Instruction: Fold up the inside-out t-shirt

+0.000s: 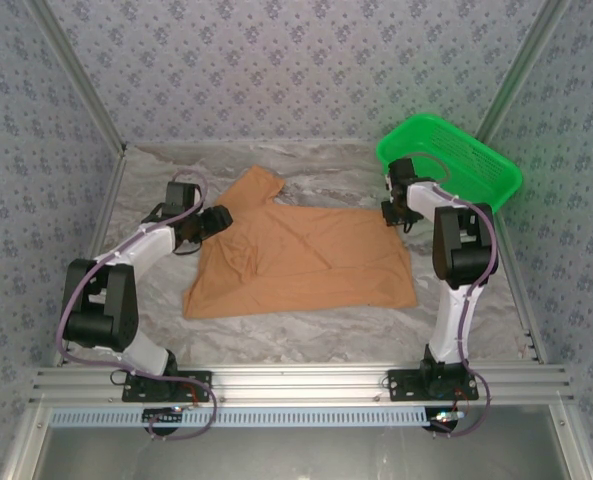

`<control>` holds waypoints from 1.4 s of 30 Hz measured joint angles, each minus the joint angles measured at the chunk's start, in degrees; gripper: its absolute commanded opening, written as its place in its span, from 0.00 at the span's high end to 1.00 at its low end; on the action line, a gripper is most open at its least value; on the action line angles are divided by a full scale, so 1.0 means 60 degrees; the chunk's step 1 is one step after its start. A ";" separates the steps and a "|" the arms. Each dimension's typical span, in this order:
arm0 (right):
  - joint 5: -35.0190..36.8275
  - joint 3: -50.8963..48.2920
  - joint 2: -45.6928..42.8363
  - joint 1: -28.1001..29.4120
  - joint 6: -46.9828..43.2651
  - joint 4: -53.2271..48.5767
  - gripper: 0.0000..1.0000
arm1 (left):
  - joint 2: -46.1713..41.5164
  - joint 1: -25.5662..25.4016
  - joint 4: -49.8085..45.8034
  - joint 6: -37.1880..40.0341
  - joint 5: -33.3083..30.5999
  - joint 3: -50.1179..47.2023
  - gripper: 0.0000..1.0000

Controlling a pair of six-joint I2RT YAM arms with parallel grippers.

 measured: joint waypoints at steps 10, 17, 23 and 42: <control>-0.0076 0.0517 0.0357 -0.0076 0.0040 -0.0324 0.73 | 0.0069 0.0000 -0.0004 0.0004 -0.0004 0.0015 0.39; -0.0062 0.0648 0.0437 -0.0076 0.0102 -0.0390 0.87 | 0.0098 0.0000 -0.0018 0.0007 -0.0007 0.0033 0.39; 0.0255 0.0710 0.0448 -0.0007 0.0007 -0.0368 0.95 | 0.0273 0.0000 -0.0036 0.0044 -0.0117 0.0433 0.39; 0.1410 0.0324 -0.0007 0.0667 -0.0688 0.0707 0.98 | 0.7333 -0.0361 -0.1989 0.2841 -0.0612 0.9471 0.37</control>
